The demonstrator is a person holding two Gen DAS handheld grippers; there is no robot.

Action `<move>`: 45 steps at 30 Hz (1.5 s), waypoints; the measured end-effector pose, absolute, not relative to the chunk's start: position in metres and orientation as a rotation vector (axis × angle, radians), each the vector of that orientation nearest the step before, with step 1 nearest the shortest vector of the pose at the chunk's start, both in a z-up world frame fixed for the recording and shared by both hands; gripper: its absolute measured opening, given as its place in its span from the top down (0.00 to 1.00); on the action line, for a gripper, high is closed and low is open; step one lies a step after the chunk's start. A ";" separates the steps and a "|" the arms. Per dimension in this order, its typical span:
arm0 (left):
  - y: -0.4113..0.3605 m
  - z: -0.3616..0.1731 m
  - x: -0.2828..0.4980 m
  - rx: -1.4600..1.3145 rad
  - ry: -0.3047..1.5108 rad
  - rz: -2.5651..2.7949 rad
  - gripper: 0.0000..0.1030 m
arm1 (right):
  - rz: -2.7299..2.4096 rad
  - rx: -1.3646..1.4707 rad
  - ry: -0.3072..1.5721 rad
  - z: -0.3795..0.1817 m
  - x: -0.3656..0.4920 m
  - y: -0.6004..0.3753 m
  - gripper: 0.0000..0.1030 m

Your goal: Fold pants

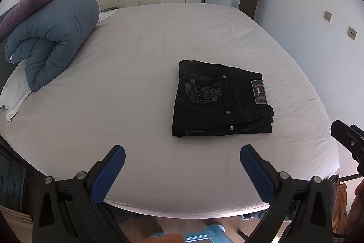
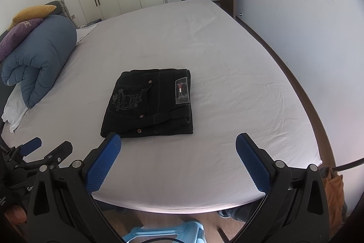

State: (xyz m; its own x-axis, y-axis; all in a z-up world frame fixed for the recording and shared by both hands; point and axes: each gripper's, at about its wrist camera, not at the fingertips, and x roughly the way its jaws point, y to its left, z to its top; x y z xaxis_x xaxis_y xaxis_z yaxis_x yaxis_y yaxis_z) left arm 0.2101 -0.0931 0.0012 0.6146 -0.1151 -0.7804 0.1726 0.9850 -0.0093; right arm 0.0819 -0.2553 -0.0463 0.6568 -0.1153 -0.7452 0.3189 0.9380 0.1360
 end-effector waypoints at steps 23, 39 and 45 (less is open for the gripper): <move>-0.090 -0.004 0.213 0.074 0.909 -0.165 0.00 | -0.257 0.277 0.834 -0.053 0.084 -0.258 0.00; -0.090 -0.004 0.213 0.075 0.911 -0.167 0.00 | -0.258 0.277 0.833 -0.054 0.083 -0.256 0.00; -0.090 -0.004 0.212 0.077 0.911 -0.167 0.00 | -0.257 0.277 0.834 -0.054 0.083 -0.257 0.00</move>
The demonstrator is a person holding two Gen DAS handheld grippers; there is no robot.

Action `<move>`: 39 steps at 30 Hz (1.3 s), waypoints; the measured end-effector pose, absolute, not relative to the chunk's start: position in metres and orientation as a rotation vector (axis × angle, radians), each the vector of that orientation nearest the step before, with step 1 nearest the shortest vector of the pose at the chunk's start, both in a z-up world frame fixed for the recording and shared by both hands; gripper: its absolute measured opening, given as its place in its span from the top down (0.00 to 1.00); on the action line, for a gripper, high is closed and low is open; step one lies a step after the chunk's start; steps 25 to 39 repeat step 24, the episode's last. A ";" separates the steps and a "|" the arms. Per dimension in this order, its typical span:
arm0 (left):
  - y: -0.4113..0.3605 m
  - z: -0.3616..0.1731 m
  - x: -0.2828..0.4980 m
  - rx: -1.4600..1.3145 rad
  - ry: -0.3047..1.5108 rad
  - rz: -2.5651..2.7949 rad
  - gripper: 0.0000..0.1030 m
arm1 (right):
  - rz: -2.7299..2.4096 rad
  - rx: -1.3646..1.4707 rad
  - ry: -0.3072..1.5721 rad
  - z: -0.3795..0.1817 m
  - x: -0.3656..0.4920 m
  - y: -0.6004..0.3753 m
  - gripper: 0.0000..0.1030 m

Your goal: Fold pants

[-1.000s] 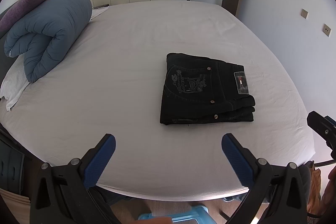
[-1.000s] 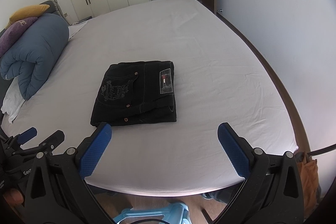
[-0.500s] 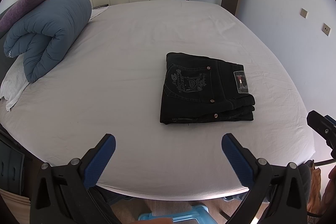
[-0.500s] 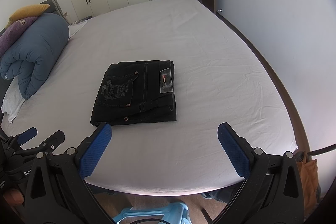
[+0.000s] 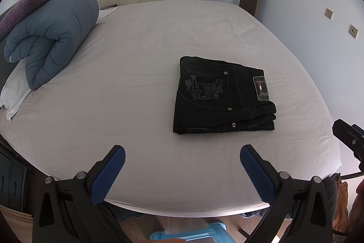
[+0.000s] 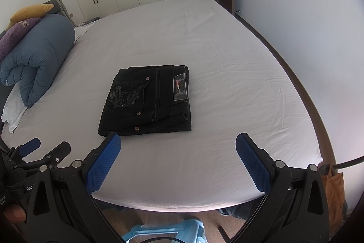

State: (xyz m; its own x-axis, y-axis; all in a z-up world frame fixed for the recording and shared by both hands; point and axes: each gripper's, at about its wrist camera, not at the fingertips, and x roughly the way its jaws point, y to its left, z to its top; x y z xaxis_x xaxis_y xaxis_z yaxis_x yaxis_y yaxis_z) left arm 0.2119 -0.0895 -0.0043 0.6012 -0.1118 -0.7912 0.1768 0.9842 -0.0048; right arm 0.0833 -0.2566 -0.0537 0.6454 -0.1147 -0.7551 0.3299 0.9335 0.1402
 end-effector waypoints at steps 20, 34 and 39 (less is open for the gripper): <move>-0.091 -0.006 0.213 0.077 0.917 -0.167 0.00 | -0.255 0.276 0.835 -0.057 0.080 -0.253 0.00; -0.093 -0.005 0.212 0.092 0.904 -0.167 0.00 | -0.253 0.280 0.840 -0.058 0.078 -0.253 0.00; -0.093 -0.005 0.212 0.092 0.904 -0.167 0.00 | -0.253 0.280 0.840 -0.058 0.078 -0.253 0.00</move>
